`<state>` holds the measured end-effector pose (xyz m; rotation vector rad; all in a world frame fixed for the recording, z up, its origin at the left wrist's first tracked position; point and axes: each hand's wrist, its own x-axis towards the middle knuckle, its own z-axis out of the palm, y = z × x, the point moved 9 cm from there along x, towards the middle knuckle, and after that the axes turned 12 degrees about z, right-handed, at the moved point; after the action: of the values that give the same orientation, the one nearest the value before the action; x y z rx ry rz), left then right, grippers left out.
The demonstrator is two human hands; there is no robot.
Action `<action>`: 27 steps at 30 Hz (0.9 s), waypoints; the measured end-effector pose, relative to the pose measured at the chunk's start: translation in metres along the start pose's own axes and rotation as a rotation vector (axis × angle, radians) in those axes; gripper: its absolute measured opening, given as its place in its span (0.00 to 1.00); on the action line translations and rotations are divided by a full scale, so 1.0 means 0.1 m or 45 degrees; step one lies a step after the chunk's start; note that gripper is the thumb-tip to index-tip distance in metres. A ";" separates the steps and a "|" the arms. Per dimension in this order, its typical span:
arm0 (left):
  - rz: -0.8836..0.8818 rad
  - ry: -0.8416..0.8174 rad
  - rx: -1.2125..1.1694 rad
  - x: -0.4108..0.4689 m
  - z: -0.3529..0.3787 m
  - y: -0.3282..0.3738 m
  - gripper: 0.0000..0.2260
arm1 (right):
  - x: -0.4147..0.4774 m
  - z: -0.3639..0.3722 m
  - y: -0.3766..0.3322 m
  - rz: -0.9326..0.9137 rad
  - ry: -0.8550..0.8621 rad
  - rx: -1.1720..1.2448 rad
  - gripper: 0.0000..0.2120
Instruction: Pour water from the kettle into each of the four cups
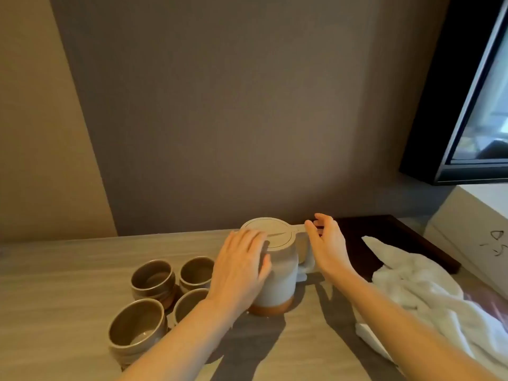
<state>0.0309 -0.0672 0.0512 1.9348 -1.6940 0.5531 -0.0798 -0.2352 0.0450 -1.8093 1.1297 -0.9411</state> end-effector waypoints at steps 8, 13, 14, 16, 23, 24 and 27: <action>0.081 0.019 0.030 0.09 0.25 0.13 0.22 | 0.26 0.29 0.27 0.331 -0.108 0.212 0.24; 0.118 0.066 0.034 0.07 0.27 0.13 0.22 | 0.34 0.32 0.37 0.328 -0.128 0.347 0.30; 0.129 0.073 0.033 0.06 0.26 0.13 0.21 | 0.36 0.33 0.38 0.322 -0.140 0.363 0.31; 0.147 0.089 0.020 0.05 0.25 0.12 0.21 | 0.36 0.35 0.41 0.320 -0.187 0.402 0.31; 0.202 0.159 -0.042 0.00 0.24 0.06 0.20 | 0.28 0.34 0.44 0.268 -0.283 0.556 0.24; 0.204 0.171 -0.051 -0.01 0.24 0.05 0.19 | 0.26 0.33 0.44 0.271 -0.286 0.578 0.22; 0.217 0.201 -0.077 -0.03 0.23 0.05 0.19 | 0.22 0.33 0.50 0.313 -0.313 0.654 0.23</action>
<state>0.0252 -0.0796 0.0321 1.6688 -1.7623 0.6901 -0.0605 -0.2621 -0.0094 -1.2943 0.8365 -0.7529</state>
